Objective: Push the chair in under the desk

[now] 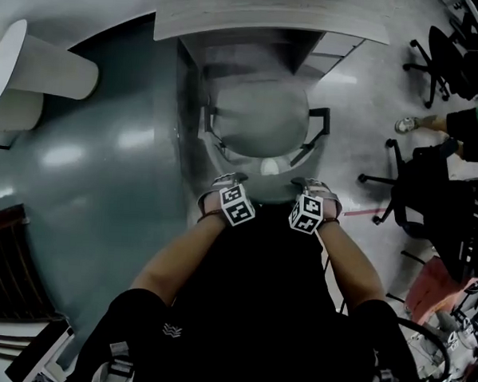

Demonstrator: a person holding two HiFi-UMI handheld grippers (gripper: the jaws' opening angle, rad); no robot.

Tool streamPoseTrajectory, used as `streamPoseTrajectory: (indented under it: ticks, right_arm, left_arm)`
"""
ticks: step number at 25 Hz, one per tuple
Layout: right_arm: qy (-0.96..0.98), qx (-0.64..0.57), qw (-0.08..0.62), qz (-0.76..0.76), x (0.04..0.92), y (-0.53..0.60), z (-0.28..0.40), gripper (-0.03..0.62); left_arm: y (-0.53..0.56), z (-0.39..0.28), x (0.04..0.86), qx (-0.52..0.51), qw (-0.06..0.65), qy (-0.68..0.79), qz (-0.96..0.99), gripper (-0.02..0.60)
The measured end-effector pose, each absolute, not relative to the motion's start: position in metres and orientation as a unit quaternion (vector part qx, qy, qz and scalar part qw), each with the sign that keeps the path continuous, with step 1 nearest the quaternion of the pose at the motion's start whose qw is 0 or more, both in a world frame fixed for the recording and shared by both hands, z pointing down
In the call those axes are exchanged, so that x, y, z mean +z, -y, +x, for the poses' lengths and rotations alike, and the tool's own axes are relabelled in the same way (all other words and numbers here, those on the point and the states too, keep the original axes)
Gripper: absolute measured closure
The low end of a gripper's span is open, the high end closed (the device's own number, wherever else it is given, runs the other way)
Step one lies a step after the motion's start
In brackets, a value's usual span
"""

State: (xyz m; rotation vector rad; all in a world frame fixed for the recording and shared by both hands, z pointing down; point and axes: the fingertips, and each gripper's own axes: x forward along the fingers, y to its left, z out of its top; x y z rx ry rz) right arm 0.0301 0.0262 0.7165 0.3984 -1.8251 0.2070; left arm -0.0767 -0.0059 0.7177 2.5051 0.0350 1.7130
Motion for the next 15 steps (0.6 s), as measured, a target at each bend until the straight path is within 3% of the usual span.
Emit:
streamPoseTrajectory:
  ticks: [15]
  right_arm:
    - [0.785,0.077,0.594,0.157,0.715,0.048,0.061,0.393]
  left_arm:
    - [0.072,-0.045,0.716,0.559,0.058,-0.036,0.826,0.342]
